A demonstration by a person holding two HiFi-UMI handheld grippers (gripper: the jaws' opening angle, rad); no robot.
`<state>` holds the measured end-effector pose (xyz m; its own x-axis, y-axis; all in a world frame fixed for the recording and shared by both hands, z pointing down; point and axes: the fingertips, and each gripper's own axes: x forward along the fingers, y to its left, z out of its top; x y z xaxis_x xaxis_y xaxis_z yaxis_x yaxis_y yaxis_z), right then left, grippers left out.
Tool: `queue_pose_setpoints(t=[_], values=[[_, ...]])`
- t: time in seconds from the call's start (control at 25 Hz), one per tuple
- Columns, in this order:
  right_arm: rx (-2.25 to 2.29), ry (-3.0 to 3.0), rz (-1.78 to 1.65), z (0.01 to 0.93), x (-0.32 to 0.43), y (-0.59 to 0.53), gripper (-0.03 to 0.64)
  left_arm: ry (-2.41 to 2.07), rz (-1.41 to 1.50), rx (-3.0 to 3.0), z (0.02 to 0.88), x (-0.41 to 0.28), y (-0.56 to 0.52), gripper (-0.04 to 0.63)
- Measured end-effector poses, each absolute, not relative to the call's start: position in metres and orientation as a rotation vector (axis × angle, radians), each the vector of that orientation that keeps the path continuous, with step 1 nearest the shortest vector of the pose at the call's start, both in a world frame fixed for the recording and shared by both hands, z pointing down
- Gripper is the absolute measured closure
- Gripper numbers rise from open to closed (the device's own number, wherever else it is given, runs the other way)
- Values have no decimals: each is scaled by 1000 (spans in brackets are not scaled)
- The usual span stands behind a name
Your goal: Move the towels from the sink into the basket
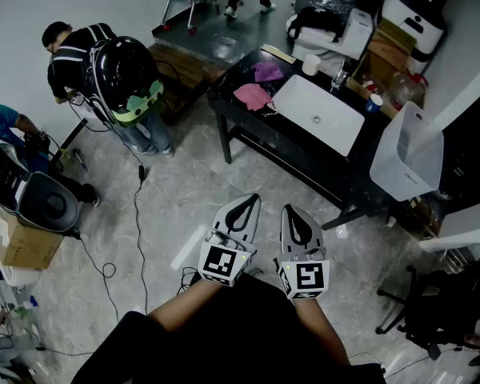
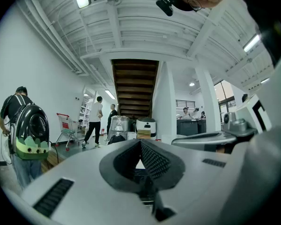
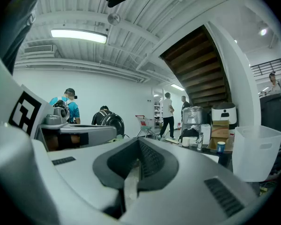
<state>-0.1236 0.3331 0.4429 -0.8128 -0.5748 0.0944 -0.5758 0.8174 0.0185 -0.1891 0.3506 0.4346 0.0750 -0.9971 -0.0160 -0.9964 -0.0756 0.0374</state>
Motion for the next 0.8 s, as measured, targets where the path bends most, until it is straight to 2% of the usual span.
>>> queue_pose_setpoints(t=[0.2,0.48,0.8], values=[[927,-2905,33,447,-104,337,598,-2133,-51,2289,438,-177,355,592],[1044,-2856,247,479,-76,296,597,-2159,-55,2200,454,-198,345,592],[1076,-2835,199,478,-110,237,597,-2129,-61,2183,471,-237,287,592]])
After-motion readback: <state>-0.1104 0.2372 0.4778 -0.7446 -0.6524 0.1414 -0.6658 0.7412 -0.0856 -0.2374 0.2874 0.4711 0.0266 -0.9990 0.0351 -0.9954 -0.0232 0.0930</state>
